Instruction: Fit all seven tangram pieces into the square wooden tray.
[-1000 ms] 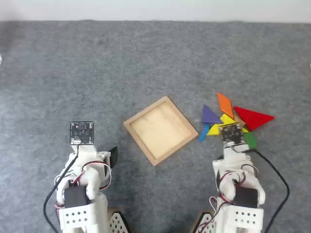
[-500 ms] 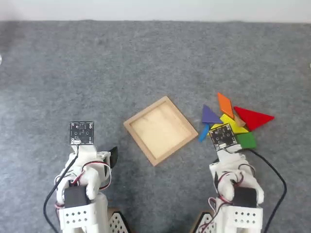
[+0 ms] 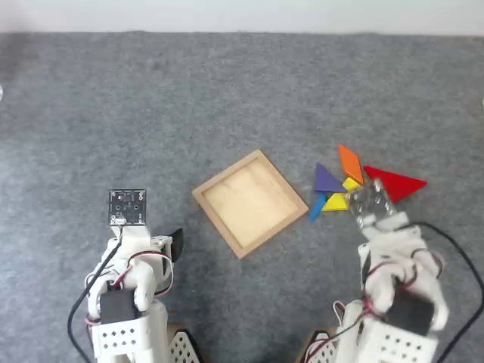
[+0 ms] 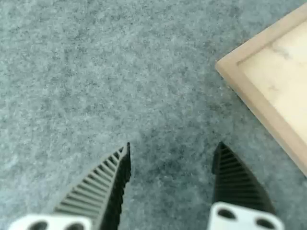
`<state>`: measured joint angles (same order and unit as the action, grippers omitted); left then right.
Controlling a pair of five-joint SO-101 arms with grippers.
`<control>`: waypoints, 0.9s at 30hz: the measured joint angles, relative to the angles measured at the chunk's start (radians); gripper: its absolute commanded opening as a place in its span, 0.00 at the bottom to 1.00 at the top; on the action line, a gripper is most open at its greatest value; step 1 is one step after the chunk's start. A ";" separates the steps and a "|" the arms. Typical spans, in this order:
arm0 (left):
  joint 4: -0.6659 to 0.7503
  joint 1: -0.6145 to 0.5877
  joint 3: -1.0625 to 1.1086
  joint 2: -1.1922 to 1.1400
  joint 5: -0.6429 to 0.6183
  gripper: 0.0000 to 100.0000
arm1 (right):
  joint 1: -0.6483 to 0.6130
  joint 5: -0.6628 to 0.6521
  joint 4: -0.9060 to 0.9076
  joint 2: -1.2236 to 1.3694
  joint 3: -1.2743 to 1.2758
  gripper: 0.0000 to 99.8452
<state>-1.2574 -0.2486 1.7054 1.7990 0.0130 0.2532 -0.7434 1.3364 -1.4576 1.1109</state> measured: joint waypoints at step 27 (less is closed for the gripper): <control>0.000 0.000 0.000 0.000 0.000 0.27 | 0.080 -0.562 -0.230 1.448 -0.646 0.26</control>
<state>-1.2574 -0.2486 1.7054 1.7990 0.0130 0.3330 -1.3050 1.1063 -0.0092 0.4649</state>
